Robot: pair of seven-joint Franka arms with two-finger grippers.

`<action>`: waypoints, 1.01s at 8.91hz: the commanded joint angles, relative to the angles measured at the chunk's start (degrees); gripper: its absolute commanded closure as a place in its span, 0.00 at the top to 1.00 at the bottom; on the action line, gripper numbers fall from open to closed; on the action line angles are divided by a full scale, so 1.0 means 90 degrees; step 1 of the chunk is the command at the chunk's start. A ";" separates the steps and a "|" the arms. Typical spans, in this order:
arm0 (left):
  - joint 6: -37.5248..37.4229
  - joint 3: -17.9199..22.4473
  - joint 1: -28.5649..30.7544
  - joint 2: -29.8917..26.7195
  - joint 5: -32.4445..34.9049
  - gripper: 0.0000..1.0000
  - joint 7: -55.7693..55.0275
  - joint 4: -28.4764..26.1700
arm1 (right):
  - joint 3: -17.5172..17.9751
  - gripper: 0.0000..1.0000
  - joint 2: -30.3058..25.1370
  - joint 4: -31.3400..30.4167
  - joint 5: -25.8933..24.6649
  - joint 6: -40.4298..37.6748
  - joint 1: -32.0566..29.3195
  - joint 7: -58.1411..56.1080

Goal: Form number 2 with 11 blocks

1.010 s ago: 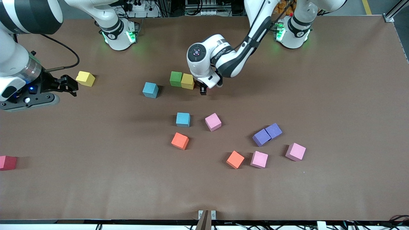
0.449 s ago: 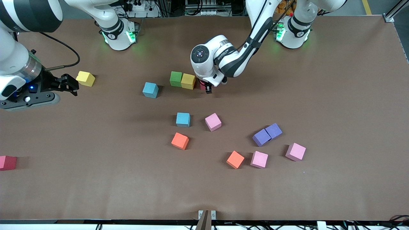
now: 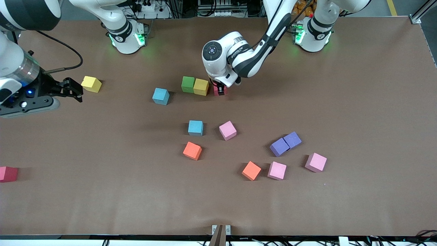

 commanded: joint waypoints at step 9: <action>0.0548 -0.0001 -0.0172 0.0103 0.0137 0.01 -0.0093 -0.0468 | 0.0014 1.00 0.0022 0.0941 0.0449 -0.0847 -0.0336 -0.0105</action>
